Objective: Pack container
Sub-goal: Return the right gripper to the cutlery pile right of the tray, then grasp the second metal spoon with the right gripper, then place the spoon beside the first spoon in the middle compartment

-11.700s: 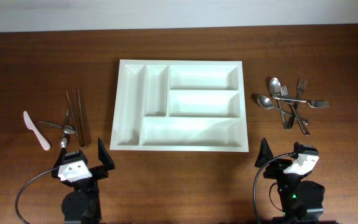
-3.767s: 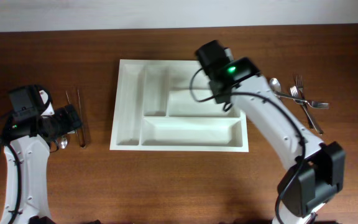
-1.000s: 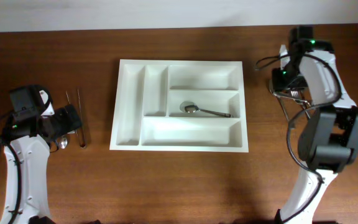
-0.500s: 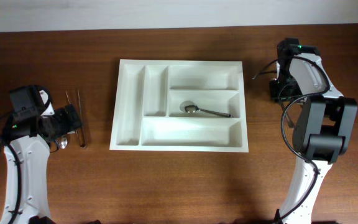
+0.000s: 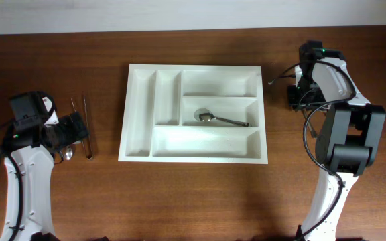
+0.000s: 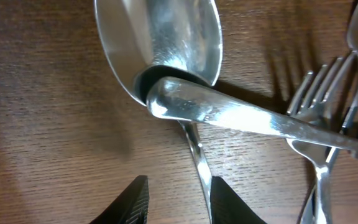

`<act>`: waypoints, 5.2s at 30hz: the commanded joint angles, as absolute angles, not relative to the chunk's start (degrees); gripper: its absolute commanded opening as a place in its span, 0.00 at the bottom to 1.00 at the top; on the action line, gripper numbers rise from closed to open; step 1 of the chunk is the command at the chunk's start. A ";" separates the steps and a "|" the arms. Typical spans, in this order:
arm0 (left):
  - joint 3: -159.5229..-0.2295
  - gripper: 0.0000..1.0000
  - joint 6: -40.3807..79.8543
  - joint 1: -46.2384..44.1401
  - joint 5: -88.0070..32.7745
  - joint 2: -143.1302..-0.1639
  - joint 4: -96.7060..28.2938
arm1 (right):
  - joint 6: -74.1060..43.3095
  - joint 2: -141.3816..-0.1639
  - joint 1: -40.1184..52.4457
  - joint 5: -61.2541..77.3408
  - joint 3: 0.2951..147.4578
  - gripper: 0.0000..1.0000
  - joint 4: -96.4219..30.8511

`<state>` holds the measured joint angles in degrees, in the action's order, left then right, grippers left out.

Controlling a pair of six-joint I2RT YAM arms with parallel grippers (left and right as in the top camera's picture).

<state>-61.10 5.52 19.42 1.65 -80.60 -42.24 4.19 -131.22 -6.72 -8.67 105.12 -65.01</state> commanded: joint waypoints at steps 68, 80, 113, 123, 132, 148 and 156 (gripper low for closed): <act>-62.30 0.99 4.82 19.70 0.82 -80.84 -42.09 | 14.81 -126.10 -13.82 1.54 101.14 0.36 -57.80; -62.30 0.99 4.82 19.73 0.82 -80.84 -42.09 | 14.57 -128.66 -13.52 1.98 101.01 0.36 -58.89; -62.30 0.99 4.82 19.73 0.82 -80.84 -42.09 | 10.66 -130.89 -11.03 4.10 100.49 0.04 -60.84; -62.30 0.99 4.82 19.70 0.82 -80.84 -42.09 | 9.72 -127.28 -10.68 7.62 101.16 0.04 -62.65; -62.30 0.99 4.82 19.70 0.82 -80.84 -42.09 | 9.78 -120.75 -7.05 10.13 102.35 0.04 -63.00; -62.30 0.99 4.82 19.70 0.82 -80.84 -42.11 | 16.60 -112.99 2.24 10.13 103.20 0.04 -66.06; -62.30 0.99 4.82 19.70 0.82 -80.84 -42.09 | 39.99 -112.99 16.60 9.96 103.15 0.04 -66.54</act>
<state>-61.10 5.52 19.42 1.65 -80.60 -42.26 26.09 -114.56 12.62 9.39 102.02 -66.59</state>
